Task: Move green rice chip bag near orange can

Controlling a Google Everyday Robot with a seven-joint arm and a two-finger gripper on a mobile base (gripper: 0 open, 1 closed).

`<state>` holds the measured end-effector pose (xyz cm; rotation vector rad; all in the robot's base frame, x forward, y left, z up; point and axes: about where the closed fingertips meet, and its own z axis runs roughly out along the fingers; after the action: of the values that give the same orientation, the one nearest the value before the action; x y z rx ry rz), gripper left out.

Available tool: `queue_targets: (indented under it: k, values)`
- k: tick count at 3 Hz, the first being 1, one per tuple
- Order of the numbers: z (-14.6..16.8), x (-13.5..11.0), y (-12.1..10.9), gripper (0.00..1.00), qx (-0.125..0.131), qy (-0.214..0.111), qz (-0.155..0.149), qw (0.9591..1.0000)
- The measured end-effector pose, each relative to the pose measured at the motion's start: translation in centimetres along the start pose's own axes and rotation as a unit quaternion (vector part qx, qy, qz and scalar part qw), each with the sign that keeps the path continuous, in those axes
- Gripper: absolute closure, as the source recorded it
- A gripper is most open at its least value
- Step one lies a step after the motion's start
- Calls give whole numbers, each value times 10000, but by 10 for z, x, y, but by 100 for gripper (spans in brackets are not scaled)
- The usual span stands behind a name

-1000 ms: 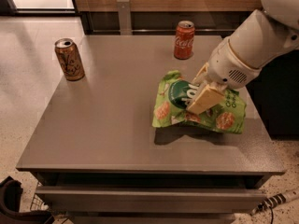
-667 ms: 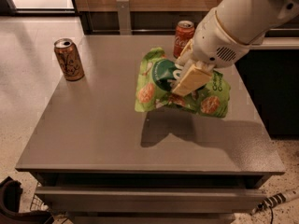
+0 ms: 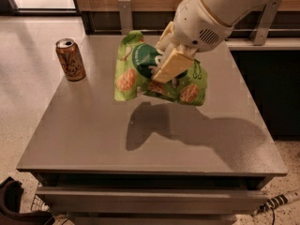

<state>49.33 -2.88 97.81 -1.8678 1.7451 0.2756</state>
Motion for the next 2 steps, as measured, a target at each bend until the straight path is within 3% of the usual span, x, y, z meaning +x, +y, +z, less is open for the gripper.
queue_targets:
  k: [1, 2]
  values:
    - [34, -26, -5, 100, -349, -312, -360, 9983]
    - [70, -51, -3, 100, -697, -542, -676, 9938]
